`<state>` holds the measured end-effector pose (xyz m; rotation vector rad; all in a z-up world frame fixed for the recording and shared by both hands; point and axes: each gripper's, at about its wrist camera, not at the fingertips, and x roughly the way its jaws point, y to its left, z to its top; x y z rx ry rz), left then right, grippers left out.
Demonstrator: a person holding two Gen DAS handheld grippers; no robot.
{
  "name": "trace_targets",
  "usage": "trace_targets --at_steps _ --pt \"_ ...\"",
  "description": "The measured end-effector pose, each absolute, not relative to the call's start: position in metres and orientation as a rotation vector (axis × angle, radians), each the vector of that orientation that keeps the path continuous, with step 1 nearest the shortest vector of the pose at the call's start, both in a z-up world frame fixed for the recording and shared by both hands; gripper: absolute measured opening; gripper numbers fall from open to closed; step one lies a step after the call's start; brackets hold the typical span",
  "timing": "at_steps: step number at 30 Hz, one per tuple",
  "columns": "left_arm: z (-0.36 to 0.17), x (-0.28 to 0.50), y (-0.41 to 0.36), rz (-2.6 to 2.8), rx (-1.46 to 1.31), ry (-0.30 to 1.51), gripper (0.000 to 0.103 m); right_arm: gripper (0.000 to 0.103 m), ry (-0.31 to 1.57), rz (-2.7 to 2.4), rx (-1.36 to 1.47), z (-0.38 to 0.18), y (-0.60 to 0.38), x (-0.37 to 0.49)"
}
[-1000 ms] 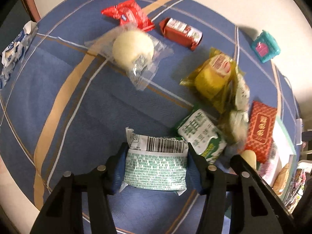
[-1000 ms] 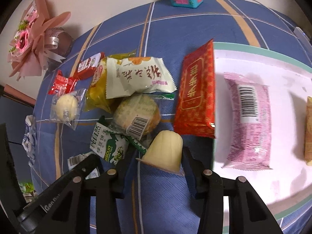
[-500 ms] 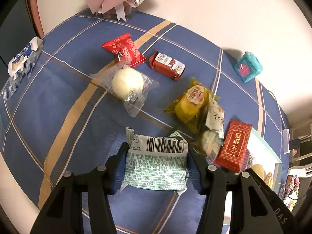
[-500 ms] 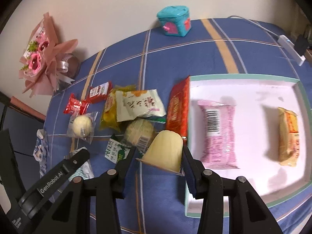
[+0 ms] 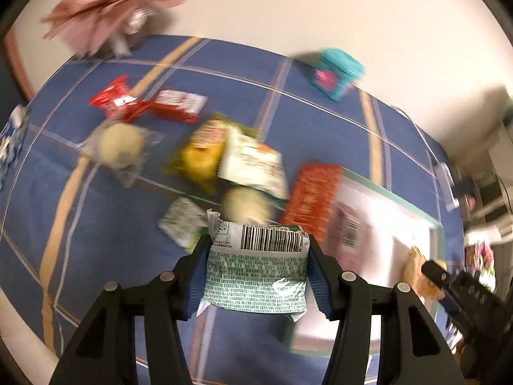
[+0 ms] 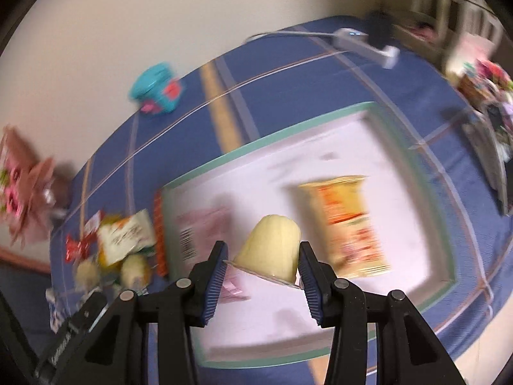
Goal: Organize snacks
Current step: 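Carry the green pack and pudding cup into the tray and release both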
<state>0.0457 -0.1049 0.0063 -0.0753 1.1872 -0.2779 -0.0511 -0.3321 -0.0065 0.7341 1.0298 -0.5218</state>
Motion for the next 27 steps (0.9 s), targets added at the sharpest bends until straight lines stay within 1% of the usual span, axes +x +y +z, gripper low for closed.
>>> trace_targets --at_steps 7,13,27 --pt "0.008 0.019 -0.174 -0.424 0.072 1.167 0.058 0.047 0.999 -0.628 0.779 -0.008 -0.379 -0.08" --pt "-0.001 0.006 -0.215 -0.506 0.182 1.134 0.058 0.047 0.984 -0.647 0.784 -0.014 -0.398 -0.085" --pt "-0.015 0.006 -0.262 -0.571 0.247 1.079 0.058 0.048 0.939 -0.645 0.764 -0.03 -0.418 -0.071"
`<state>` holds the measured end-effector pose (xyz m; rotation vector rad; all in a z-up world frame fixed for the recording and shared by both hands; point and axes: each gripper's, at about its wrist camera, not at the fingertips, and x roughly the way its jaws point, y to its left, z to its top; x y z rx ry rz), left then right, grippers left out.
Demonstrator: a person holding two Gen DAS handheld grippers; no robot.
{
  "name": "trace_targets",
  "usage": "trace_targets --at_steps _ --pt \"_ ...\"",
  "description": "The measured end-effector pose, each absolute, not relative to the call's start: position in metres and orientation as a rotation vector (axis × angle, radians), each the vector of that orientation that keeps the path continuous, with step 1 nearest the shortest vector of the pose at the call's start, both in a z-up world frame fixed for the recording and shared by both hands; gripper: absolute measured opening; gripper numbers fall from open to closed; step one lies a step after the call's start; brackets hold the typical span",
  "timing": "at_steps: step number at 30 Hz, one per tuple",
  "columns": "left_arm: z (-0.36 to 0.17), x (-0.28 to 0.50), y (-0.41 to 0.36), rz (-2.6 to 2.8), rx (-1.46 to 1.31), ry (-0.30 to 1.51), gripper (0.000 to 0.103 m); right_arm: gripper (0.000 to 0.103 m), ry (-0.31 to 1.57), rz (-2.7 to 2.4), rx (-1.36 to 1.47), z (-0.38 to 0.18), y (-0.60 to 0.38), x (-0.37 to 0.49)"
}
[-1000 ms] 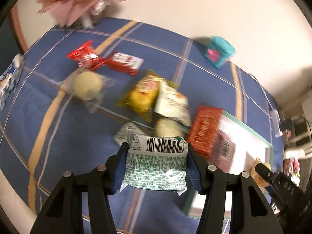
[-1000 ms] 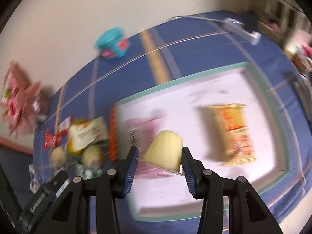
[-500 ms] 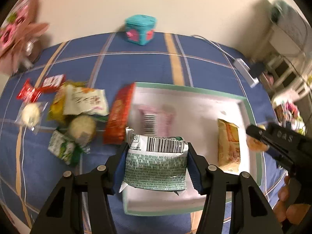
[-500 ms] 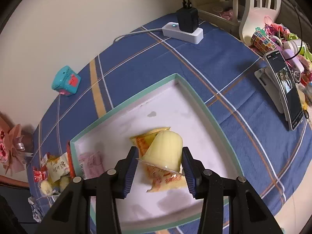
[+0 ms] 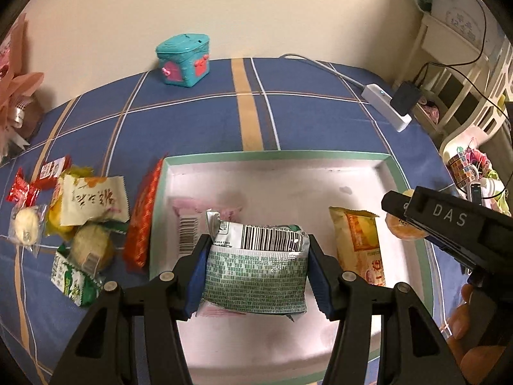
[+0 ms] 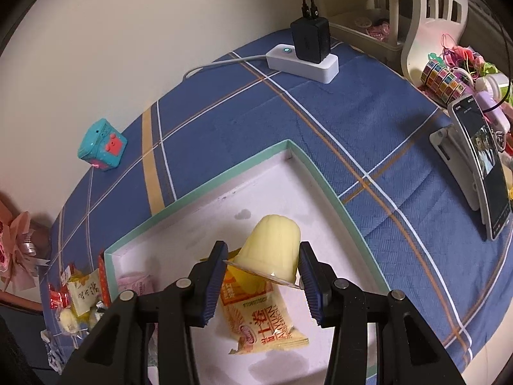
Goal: Organize snacks
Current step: 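Carry the green pack and pudding cup into the tray and release both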
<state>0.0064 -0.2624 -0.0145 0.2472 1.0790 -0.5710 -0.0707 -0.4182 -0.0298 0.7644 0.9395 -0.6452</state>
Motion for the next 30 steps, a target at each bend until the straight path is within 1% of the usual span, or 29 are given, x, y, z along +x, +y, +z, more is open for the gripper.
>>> trace_targets --at_steps 3,5,9,11,13,15,17,23,30 --pt "-0.016 0.006 -0.266 -0.576 0.259 1.074 0.059 0.048 0.937 -0.653 0.764 -0.03 -0.421 -0.071" --pt "-0.016 0.004 -0.268 -0.584 0.264 1.068 0.064 0.048 0.939 -0.653 0.768 -0.029 -0.421 -0.071" --pt "-0.011 0.001 -0.268 -0.581 0.291 1.052 0.071 0.049 0.945 -0.643 0.776 -0.026 -0.419 -0.071" --pt "-0.009 0.002 -0.266 -0.572 0.288 1.065 0.073 0.051 0.954 -0.648 0.764 -0.024 -0.418 -0.07" --pt "-0.007 0.006 -0.262 -0.555 0.28 1.084 0.073 0.055 0.974 -0.661 0.754 -0.021 -0.416 -0.07" --pt "-0.004 0.01 -0.256 -0.528 0.276 1.097 0.075 0.057 0.988 -0.667 0.751 -0.019 -0.413 -0.071" --pt "-0.002 0.015 -0.247 -0.489 0.266 1.114 0.079 0.058 0.999 -0.665 0.752 -0.017 -0.41 -0.072" --pt "-0.001 0.036 -0.209 -0.381 0.177 1.162 0.08 0.061 1.036 -0.65 0.739 -0.012 -0.393 -0.072" --pt "0.006 0.048 -0.169 -0.287 0.158 1.153 0.084 0.062 1.066 -0.603 0.666 -0.006 -0.364 -0.064"
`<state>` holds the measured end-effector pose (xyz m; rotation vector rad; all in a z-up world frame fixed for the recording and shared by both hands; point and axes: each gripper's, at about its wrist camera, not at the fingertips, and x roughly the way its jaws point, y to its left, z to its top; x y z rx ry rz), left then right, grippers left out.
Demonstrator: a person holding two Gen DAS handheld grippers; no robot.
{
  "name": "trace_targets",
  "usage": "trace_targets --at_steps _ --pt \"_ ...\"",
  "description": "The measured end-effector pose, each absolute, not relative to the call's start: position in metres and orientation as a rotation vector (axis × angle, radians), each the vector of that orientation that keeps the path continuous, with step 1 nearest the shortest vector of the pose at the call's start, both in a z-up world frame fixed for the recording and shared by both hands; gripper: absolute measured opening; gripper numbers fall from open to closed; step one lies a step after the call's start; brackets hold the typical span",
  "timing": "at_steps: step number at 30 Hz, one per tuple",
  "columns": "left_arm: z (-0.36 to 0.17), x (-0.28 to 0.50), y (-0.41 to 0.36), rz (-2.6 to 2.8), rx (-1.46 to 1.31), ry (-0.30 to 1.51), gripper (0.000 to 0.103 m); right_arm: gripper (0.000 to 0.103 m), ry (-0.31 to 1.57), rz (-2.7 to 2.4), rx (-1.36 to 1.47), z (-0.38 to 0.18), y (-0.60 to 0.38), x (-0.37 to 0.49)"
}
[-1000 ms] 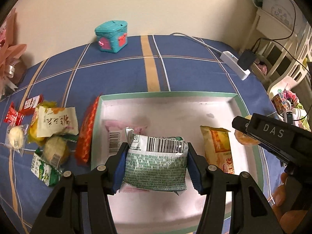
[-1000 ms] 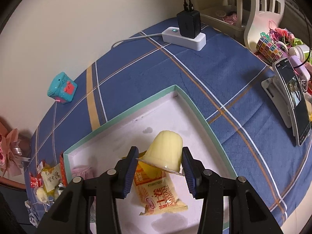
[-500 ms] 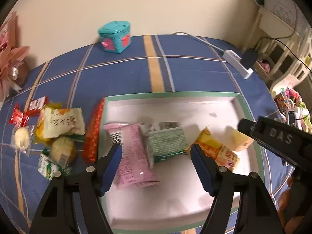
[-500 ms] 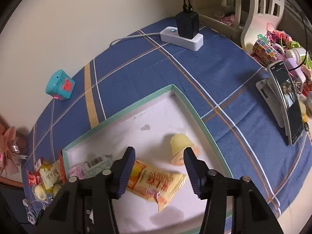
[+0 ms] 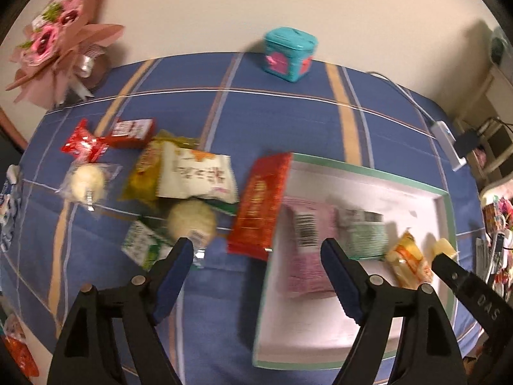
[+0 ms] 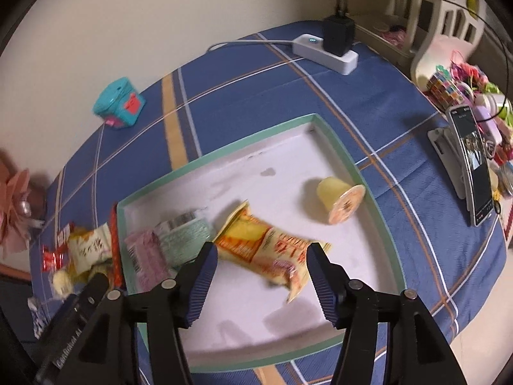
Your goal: Organize snacks
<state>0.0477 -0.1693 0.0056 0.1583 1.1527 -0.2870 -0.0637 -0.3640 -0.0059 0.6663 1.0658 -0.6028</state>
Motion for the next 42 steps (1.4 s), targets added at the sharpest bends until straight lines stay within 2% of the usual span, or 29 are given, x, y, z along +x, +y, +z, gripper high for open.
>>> trace_targets --at_steps 16,17,19,20,21,42 --pt "0.014 0.052 -0.13 -0.221 0.155 1.132 0.086 0.066 1.077 -0.527 0.539 0.01 -0.316 -0.049" --pt "0.013 0.053 -0.13 -0.221 0.153 1.134 0.092 0.069 1.077 -0.526 0.535 0.009 -0.316 -0.049" --pt "0.012 0.053 -0.129 -0.212 0.153 1.13 0.101 0.087 1.072 -0.53 0.526 0.009 -0.315 -0.048" --pt "0.012 0.053 -0.129 -0.205 0.156 1.126 0.102 0.092 1.067 -0.533 0.521 0.009 -0.315 -0.048" --pt "0.011 0.053 -0.128 -0.195 0.16 1.126 0.103 0.103 1.063 -0.535 0.516 0.009 -0.314 -0.047" --pt "0.005 0.056 -0.117 -0.214 0.168 1.156 0.103 0.103 1.08 -0.577 0.474 0.004 -0.31 -0.041"
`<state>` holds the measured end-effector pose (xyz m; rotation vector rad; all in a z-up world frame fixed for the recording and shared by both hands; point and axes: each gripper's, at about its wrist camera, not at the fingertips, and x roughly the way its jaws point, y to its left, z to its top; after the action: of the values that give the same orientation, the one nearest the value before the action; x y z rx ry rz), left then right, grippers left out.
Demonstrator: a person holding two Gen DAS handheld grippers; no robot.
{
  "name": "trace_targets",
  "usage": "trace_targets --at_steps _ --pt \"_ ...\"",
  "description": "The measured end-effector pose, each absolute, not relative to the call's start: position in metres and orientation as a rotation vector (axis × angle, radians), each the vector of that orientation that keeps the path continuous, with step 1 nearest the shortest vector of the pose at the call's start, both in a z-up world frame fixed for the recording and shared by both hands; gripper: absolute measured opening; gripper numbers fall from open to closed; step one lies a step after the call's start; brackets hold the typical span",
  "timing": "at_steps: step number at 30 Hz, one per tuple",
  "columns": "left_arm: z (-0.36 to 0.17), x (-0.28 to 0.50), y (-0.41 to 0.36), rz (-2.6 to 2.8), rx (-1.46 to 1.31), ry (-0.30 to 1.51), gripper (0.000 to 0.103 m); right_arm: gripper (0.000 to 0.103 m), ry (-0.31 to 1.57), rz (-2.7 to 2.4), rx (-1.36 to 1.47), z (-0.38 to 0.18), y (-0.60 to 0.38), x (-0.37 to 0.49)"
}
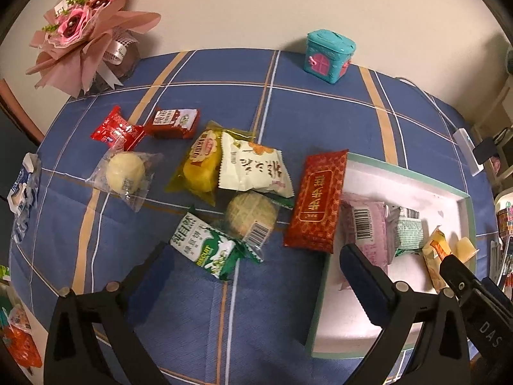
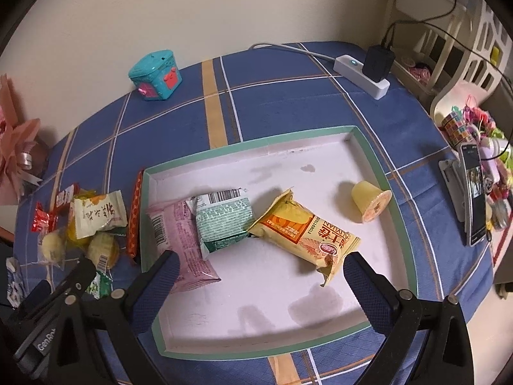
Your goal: Organize snacks
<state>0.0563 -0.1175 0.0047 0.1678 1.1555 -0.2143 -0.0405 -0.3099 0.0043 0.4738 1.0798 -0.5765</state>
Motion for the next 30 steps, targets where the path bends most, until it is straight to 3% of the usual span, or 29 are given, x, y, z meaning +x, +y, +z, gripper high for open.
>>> trace_targets --at_steps 19,30 --pt "0.012 0.092 -0.008 -0.028 0.038 1.159 0.103 0.103 1.105 -0.401 0.396 0.0 -0.234 0.008" --pt "-0.005 0.109 0.008 -0.021 0.011 1.205 0.103 0.103 1.142 -0.304 0.374 -0.016 -0.191 0.042"
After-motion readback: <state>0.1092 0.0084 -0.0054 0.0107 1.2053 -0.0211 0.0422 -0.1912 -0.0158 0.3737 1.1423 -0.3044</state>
